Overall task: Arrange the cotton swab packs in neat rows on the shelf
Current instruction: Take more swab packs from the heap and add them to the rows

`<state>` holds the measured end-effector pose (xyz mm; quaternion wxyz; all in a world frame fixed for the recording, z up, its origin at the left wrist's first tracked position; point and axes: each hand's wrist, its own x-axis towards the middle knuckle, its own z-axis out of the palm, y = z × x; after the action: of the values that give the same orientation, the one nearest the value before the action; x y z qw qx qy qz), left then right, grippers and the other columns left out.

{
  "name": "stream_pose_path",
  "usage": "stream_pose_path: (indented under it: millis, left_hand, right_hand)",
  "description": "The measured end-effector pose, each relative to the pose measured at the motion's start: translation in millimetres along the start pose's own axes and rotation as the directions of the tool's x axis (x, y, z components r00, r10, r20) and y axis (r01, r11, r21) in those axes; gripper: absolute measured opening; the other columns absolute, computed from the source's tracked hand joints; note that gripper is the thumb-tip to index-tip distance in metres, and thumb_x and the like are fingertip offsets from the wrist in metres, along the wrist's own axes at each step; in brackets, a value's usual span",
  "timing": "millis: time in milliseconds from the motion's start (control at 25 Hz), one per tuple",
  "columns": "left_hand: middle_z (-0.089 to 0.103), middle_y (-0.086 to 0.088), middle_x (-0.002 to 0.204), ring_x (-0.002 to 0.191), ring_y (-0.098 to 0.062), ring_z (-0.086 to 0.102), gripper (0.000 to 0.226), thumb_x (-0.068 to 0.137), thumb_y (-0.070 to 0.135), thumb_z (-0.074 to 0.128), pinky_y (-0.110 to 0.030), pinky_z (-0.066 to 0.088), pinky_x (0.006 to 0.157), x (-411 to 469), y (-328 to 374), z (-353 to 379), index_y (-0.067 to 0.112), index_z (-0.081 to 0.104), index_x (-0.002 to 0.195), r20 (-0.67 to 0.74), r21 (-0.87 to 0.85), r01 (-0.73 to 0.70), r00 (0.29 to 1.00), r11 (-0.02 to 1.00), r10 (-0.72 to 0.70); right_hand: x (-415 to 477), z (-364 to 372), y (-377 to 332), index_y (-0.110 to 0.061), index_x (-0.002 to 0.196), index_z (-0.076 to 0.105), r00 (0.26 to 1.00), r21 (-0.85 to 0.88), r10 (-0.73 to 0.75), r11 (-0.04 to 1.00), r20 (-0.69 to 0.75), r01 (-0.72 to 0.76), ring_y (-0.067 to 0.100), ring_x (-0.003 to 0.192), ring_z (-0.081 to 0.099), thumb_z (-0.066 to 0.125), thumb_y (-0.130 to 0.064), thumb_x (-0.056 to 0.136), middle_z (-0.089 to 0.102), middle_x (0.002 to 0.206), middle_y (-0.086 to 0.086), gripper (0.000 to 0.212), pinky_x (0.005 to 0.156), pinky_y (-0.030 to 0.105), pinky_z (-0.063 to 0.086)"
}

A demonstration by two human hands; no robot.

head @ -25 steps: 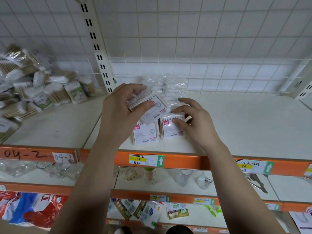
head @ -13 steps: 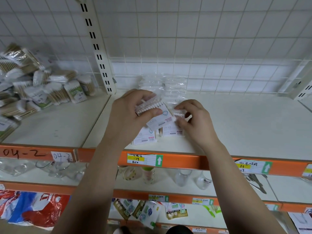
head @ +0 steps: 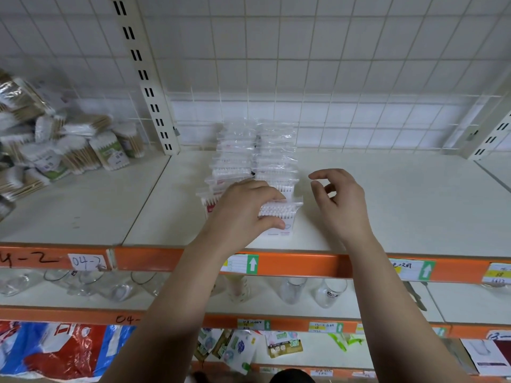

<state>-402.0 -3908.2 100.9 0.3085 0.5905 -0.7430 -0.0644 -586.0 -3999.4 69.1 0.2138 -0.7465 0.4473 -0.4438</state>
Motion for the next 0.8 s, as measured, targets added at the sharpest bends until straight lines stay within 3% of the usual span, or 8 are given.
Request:
stream_pose_path:
  millis: [120, 280, 400, 480, 600, 800]
  left_hand:
    - [0.068, 0.010, 0.090, 0.095, -0.012, 0.048, 0.041, 0.065, 0.048, 0.069, -0.035, 0.035, 0.085, 5.9, -4.4, 0.7, 0.023, 0.072, 0.097, -0.028, 0.075, -0.014, 0.999, 0.997, 0.017]
    - [0.062, 0.006, 0.110, 0.105, -0.016, 0.041, 0.037, 0.065, 0.049, 0.068, -0.032, 0.027, 0.085, 15.1, -8.7, 4.2, 0.028, 0.075, 0.096, -0.112, 0.240, -0.024, 0.992, 0.971, 0.053]
    - [0.055, 0.001, 0.121, 0.113, -0.021, 0.044, 0.051, 0.067, 0.050, 0.074, -0.031, 0.024, 0.089, 11.0, -12.2, 1.1, 0.027, 0.068, 0.112, -0.126, 0.307, -0.007, 0.991, 0.952, 0.048]
    - [0.052, 0.002, 0.119, 0.113, -0.019, 0.042, 0.061, 0.065, 0.050, 0.078, -0.031, 0.025, 0.088, 2.8, -16.8, -8.6, 0.025, 0.062, 0.118, -0.162, 0.309, 0.055, 0.987, 0.950, -0.005]
    - [0.051, 0.005, 0.107, 0.103, -0.018, 0.046, 0.061, 0.059, 0.053, 0.080, -0.032, 0.029, 0.085, -8.0, -26.5, -27.4, 0.024, 0.058, 0.109, -0.191, 0.336, 0.174, 0.975, 0.926, -0.114]
    - [0.046, 0.008, 0.110, 0.104, -0.017, 0.046, 0.067, 0.056, 0.045, 0.086, -0.033, 0.033, 0.086, -16.6, -31.9, -38.3, 0.026, 0.055, 0.113, -0.039, 0.377, 0.244, 0.968, 0.893, -0.248]
  right_hand:
    - [-1.0, 0.0, 0.4, -0.021, 0.102, 0.067, 1.000, -0.009, 0.008, 1.000, 0.014, -0.008, 0.000, 0.077, 0.057, 0.055, -0.017, 0.092, 0.057, 0.103, -0.012, 0.016, 0.065, 0.005, 0.038]
    - [-1.3, 1.9, -0.3, -0.020, 0.103, 0.067, 1.000, -0.020, 0.004, 1.000, 0.025, -0.004, 0.002, 0.075, 0.058, 0.056, -0.016, 0.091, 0.058, 0.104, -0.010, 0.016, 0.065, 0.004, 0.037]
    - [-0.3, 2.4, -0.3, -0.020, 0.102, 0.066, 1.000, -0.018, 0.010, 1.000, 0.026, -0.010, 0.002, 0.075, 0.058, 0.056, -0.016, 0.091, 0.059, 0.105, -0.009, 0.015, 0.065, 0.005, 0.037]
    - [1.2, 1.9, -0.9, -0.021, 0.102, 0.066, 1.000, -0.003, 0.011, 1.000, 0.019, -0.011, 0.001, 0.077, 0.057, 0.056, -0.017, 0.091, 0.059, 0.105, -0.009, 0.015, 0.065, 0.005, 0.038]
    - [4.4, 0.9, -3.6, -0.022, 0.101, 0.066, 1.000, 0.021, 0.005, 1.000, 0.003, -0.005, 0.001, 0.080, 0.056, 0.055, -0.016, 0.091, 0.058, 0.104, -0.011, 0.016, 0.065, 0.007, 0.039]
    - [10.3, 3.1, -12.1, -0.022, 0.099, 0.065, 1.000, 0.051, -0.018, 0.999, -0.023, 0.019, 0.002, 0.080, 0.056, 0.054, -0.013, 0.091, 0.058, 0.103, -0.012, 0.016, 0.064, 0.012, 0.041]
